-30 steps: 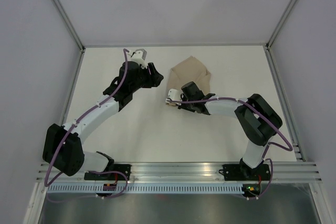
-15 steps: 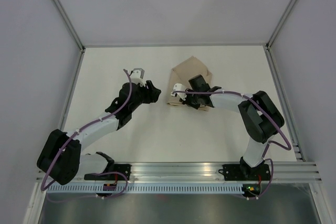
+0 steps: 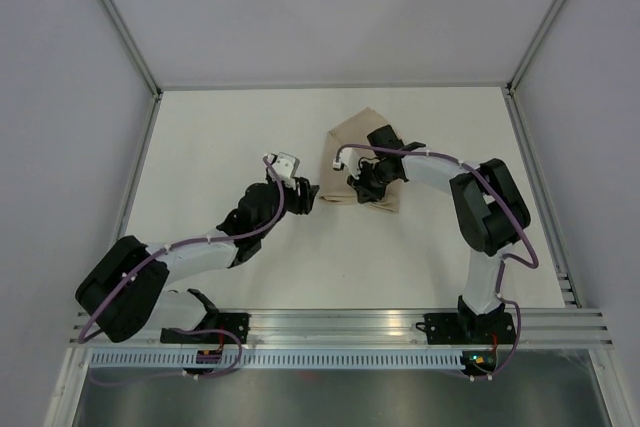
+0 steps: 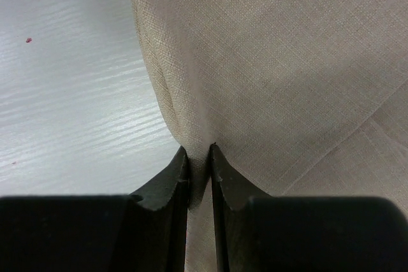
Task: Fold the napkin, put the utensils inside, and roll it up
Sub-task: Roll the napkin at the center of the board.
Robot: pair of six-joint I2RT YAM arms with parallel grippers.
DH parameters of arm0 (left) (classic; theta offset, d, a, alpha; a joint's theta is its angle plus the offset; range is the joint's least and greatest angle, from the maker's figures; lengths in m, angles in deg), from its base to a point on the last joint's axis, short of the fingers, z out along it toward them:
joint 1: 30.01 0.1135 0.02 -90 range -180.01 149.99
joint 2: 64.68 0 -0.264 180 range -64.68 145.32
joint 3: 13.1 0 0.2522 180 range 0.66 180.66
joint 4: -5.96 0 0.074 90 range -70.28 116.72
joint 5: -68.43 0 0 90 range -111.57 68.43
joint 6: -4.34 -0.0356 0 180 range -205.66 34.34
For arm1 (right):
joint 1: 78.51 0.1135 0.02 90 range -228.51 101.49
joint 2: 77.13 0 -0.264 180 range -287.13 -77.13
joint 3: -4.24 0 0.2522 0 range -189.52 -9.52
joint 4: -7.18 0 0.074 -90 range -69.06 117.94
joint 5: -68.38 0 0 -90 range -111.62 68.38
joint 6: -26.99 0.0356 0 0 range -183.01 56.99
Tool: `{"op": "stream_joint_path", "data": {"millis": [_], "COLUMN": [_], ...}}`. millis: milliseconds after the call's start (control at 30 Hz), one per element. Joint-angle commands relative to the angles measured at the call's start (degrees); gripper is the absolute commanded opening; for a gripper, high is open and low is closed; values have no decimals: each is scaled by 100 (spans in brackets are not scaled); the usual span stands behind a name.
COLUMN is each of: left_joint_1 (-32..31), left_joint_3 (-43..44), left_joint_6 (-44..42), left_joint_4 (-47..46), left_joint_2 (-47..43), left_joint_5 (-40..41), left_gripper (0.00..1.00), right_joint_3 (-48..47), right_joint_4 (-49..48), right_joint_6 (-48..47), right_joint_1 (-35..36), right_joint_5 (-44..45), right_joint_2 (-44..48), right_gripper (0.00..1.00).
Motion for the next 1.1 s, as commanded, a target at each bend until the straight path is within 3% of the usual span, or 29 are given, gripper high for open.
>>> {"op": "stream_joint_path", "data": {"millis": [0,100,267,433,667,1067], "left_joint_1": [-136,-320,-593,-988,-1059,-1182], "left_joint_3": [-5,328,996,1612,2192,2351], "left_joint_6": [-1388,-2197,-3224,-4315,-5028,-5951], "left_joint_4": [-1292,-1442,-593,113,992,1072], "left_joint_2": [275,732,1303,1884,2455,3009], "left_joint_5": [-722,-978,-1504,-1339,-1514,-1356], "left_gripper": [66,68,68,68,68,71], "right_joint_3": [-96,-325,-528,-835,-959,-1073], "right_joint_4": [1280,1517,1746,2080,2247,2484], "right_joint_6": [-218,-289,-342,-447,-561,-728], "right_joint_1": [-156,-244,-314,-411,-481,-578], "right_joint_5": [-324,-464,-605,-816,-851,-851], "right_joint_2": [-505,-759,-971,-1234,-1357,-1533], "right_gripper": [5,5,4,4,4,3]}}
